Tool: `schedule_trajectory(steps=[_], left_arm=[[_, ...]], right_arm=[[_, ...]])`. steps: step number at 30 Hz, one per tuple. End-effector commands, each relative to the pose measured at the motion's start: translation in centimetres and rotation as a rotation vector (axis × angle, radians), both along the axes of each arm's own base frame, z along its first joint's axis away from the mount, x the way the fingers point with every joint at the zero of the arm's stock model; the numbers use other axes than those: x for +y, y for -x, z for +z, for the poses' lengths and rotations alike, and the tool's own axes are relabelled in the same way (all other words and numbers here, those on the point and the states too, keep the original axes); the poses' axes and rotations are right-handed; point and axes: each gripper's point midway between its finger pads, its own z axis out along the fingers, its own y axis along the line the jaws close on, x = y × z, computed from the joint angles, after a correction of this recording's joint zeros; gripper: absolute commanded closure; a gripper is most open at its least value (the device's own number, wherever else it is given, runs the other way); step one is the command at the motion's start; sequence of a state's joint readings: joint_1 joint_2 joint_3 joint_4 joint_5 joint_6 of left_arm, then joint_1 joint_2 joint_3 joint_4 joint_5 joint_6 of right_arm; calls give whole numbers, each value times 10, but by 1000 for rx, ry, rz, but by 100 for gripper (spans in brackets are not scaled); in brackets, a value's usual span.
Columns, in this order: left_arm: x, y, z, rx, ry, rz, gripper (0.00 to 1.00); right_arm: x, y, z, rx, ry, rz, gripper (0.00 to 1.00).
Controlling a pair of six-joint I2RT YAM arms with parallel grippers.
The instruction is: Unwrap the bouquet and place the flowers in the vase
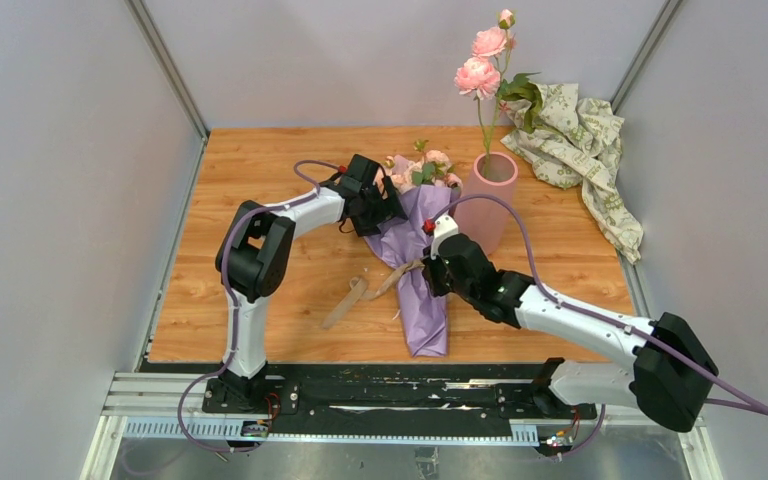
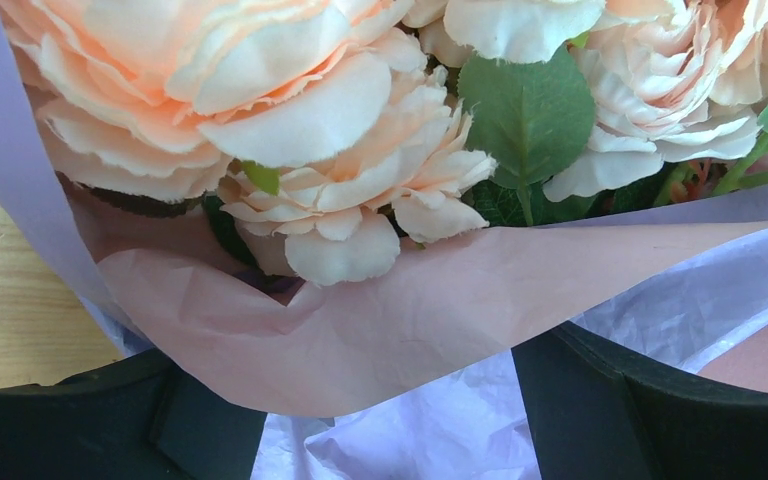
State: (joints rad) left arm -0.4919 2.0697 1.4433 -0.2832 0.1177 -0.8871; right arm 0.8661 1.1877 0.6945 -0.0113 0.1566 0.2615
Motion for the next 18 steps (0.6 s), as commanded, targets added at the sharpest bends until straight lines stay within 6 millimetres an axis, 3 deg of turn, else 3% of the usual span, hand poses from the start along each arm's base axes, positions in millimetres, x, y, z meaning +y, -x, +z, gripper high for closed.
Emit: schedule_trajectory(steps=[1,4,7,11,18], left_arm=[[28,7,-47,84,-128,37,10],[25,6,-43,80,-116,32,10],[24,7,-38,74,-103,32,10],[27,12,-38,78,-105,28,10],[29,18,-45,94,-114,24,10]], right_arm=[[-12,8,-3,3,6,-25,95],[-13,6,-4,-1,29,-23,69],[-11,-1,-12,-2,64,-35,56],[-5,-17,-18,-8,104,-46,51],[9,-47,-8,-43,79,-44,51]])
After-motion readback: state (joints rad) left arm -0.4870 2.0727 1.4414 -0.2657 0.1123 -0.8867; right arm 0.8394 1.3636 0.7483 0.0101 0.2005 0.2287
